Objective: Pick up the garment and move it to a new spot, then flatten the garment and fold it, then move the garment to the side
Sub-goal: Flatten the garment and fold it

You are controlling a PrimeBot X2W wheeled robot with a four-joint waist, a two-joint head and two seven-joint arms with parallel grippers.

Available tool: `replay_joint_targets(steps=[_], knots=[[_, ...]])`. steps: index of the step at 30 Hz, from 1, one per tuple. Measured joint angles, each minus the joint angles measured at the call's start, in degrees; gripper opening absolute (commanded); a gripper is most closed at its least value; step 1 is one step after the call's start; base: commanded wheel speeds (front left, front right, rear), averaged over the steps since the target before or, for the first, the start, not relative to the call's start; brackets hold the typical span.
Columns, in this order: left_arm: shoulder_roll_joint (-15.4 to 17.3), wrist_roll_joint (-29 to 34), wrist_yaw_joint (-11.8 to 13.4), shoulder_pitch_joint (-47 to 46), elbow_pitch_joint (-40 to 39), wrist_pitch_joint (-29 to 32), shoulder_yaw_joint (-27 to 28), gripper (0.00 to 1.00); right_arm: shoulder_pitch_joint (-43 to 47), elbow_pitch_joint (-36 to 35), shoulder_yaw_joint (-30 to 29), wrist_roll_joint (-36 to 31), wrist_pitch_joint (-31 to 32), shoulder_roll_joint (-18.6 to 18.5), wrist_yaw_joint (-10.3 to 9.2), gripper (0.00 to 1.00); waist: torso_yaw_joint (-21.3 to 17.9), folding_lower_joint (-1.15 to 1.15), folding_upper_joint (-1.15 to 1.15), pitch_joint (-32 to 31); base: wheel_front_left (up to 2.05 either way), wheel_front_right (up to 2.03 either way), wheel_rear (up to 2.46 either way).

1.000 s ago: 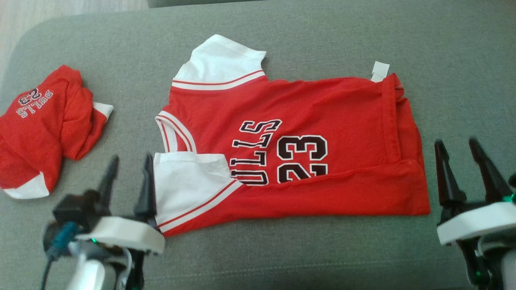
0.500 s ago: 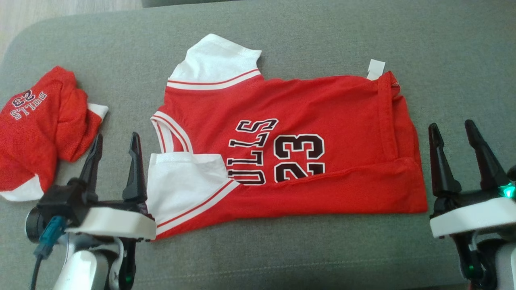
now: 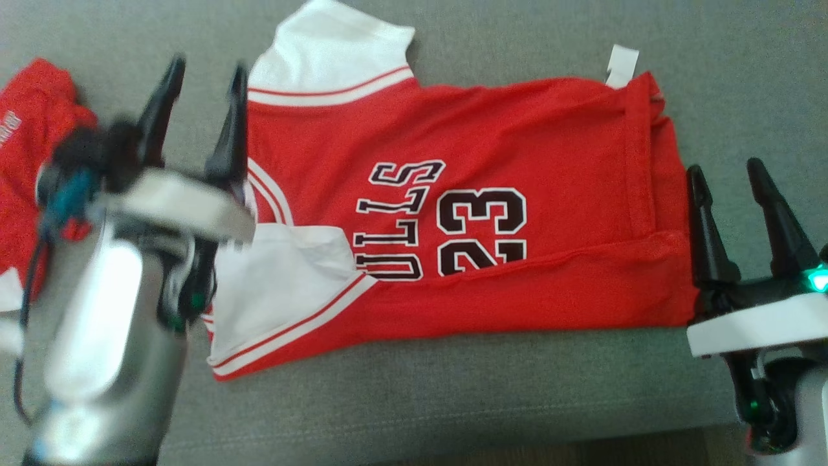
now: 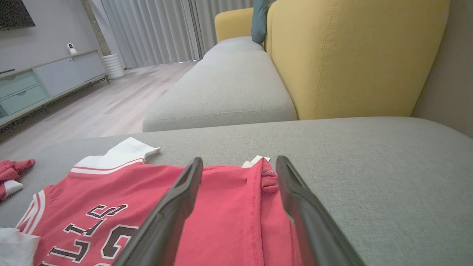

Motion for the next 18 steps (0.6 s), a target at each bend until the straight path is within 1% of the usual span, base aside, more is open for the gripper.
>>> replay_joint_targets(steps=[3, 7, 8, 9, 14, 16, 18], knots=[[-1.4, -0.5, -2.2, -8.1, 6.9, 0.5, -0.7, 1.00, -1.1, 0.0, 0.1, -0.1, -0.1, 0.0, 0.00, 1.00, -0.7, 0.00, 0.00, 2.6, 0.00, 0.00, 0.00], [-3.4, -0.9, -4.3, -17.5, 18.2, 0.5, -1.4, 1.00, -2.5, 0.3, 0.6, -0.1, -0.1, 0.0, 0.00, 1.00, -1.8, 0.01, 0.00, 6.0, 0.00, 0.00, 0.00], [-3.5, -0.9, -4.7, -19.7, 21.2, 0.5, -1.8, 1.00, -2.9, 0.5, 1.0, -0.1, -0.1, 0.0, 0.00, 1.00, -2.2, 0.01, 0.00, 6.7, 0.00, 0.00, 0.00], [-3.5, -0.9, -4.7, -19.7, 21.2, 0.5, -1.8, 1.00, -2.9, 0.5, 1.0, -0.1, -0.1, 0.0, 0.00, 1.00, -2.2, 0.01, 0.00, 6.7, 0.00, 0.00, 0.00], [-3.6, -0.8, -6.3, -28.8, 34.9, 0.2, -2.5, 1.00, -4.6, 0.9, 2.5, -0.1, -0.6, 0.6, 0.00, 1.00, -4.6, 0.01, 0.00, 9.7, 0.00, 0.00, 0.00], [-3.5, -0.8, -7.1, -31.8, 39.5, 0.2, -2.7, 1.00, -4.8, 1.2, 3.0, -0.1, -0.6, 1.0, 0.00, 1.00, -5.5, 0.01, 0.00, 10.7, 0.00, 0.00, 0.00], [-3.4, -0.8, -7.4, -34.2, 43.9, 0.5, -3.1, 1.00, -4.7, 1.9, 3.5, -0.1, -0.8, 1.3, 0.00, 1.00, -6.5, 0.01, 0.00, 11.4, 0.00, 0.00, 0.00]])
